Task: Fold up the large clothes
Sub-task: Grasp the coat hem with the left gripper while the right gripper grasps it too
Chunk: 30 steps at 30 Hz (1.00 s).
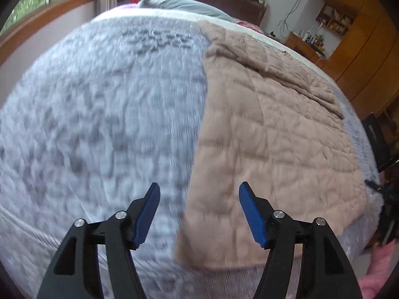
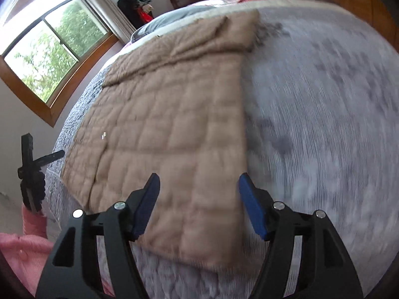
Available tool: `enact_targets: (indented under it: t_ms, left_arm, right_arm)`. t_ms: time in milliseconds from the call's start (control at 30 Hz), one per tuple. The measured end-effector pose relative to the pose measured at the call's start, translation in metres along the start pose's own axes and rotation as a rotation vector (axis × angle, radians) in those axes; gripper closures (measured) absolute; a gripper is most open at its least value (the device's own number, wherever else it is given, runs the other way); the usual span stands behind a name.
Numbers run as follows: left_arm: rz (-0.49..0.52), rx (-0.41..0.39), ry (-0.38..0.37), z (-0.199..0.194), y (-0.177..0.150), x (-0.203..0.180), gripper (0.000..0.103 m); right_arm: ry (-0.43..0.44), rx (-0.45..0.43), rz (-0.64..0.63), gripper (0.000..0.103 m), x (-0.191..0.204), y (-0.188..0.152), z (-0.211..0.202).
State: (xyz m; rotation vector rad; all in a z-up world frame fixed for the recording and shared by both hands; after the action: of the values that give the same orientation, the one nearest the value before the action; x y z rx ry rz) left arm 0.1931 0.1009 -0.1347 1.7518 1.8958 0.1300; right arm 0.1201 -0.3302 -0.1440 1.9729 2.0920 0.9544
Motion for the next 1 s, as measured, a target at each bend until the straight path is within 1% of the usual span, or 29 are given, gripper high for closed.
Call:
enact_targets:
  t_ms: [100,133,200,267,300,333,367,400,433,467,500,533,600,700,833,900,967,1000]
  left_arm:
    - [-0.038,0.035,-0.089,0.008,-0.015,-0.002,0.037]
    - [-0.042,0.044,-0.1,0.012,-0.016,-0.005,0.037]
    - [-0.051,0.056,-0.093,0.021,-0.02,-0.006,0.037]
    - [-0.047,0.043,-0.087,0.023,-0.021,-0.007,0.037]
    - [-0.042,0.039,-0.08,0.023,-0.021,-0.008,0.039]
    - [-0.04,0.037,-0.076,0.023,-0.022,-0.009,0.043]
    - [-0.043,0.039,-0.074,0.024,-0.023,-0.01,0.054]
    - [-0.044,0.039,-0.065,0.024,-0.023,-0.01,0.063]
    - [-0.037,0.036,-0.06,0.024,-0.023,-0.011,0.069]
    - [-0.034,0.037,-0.07,0.023,-0.023,-0.012,0.08]
    - [-0.039,0.037,-0.087,0.021,-0.023,-0.014,0.086]
    - [-0.04,0.032,-0.091,0.02,-0.023,-0.015,0.087]
    - [-0.033,0.01,-0.089,0.013,-0.023,-0.017,0.091]
    - [-0.026,-0.019,-0.099,-0.003,-0.026,-0.02,0.092]
    - [0.024,-0.026,-0.104,-0.026,-0.045,-0.024,0.092]
    - [0.056,-0.02,-0.091,-0.029,-0.055,-0.025,0.092]
    - [0.079,0.003,-0.046,-0.017,-0.062,-0.022,0.091]
    - [0.08,0.026,-0.02,-0.004,-0.065,-0.018,0.091]
  right_arm:
    - [0.003,0.015,0.005,0.037,-0.004,-0.014,0.003]
    - [0.0,0.021,0.001,0.037,-0.005,-0.016,0.005]
    - [0.0,0.033,0.005,0.037,-0.007,-0.016,0.012]
    - [0.015,0.033,0.012,0.038,-0.008,-0.017,0.018]
    - [0.012,0.03,0.005,0.044,-0.007,-0.016,0.018]
    - [0.013,0.031,-0.004,0.053,-0.005,-0.016,0.019]
    - [0.026,0.035,-0.013,0.058,-0.001,-0.015,0.02]
    - [0.029,0.036,-0.022,0.068,0.002,-0.014,0.02]
    - [0.034,0.038,-0.039,0.08,0.007,-0.014,0.021]
    - [0.036,0.039,-0.044,0.083,0.009,-0.013,0.021]
    - [0.031,0.035,-0.045,0.088,0.01,-0.012,0.02]
    - [0.032,0.028,-0.048,0.091,0.011,-0.01,0.017]
    - [0.038,0.01,-0.052,0.092,0.011,-0.008,0.01]
    - [0.06,-0.024,-0.074,0.093,0.014,-0.01,-0.01]
    - [0.076,-0.045,-0.082,0.093,0.016,-0.019,-0.027]
    - [0.047,-0.029,-0.092,0.093,0.014,-0.026,-0.023]
    - [0.017,0.014,-0.087,0.093,0.008,-0.035,-0.007]
    - [0.012,0.034,-0.074,0.093,0.003,-0.038,0.003]
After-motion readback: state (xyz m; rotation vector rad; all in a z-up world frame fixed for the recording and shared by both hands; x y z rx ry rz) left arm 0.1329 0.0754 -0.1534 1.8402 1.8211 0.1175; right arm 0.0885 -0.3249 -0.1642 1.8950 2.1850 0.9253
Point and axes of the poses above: each gripper's, at about its wrist camera, not at the fingertips, and z roughly the way its jaws point, x to its left, y to its top, the point moved 8 cm from there along z, roughly the way its jaws point, and after that the axes turned 7 degrees about -z, right-handed, at the moved point
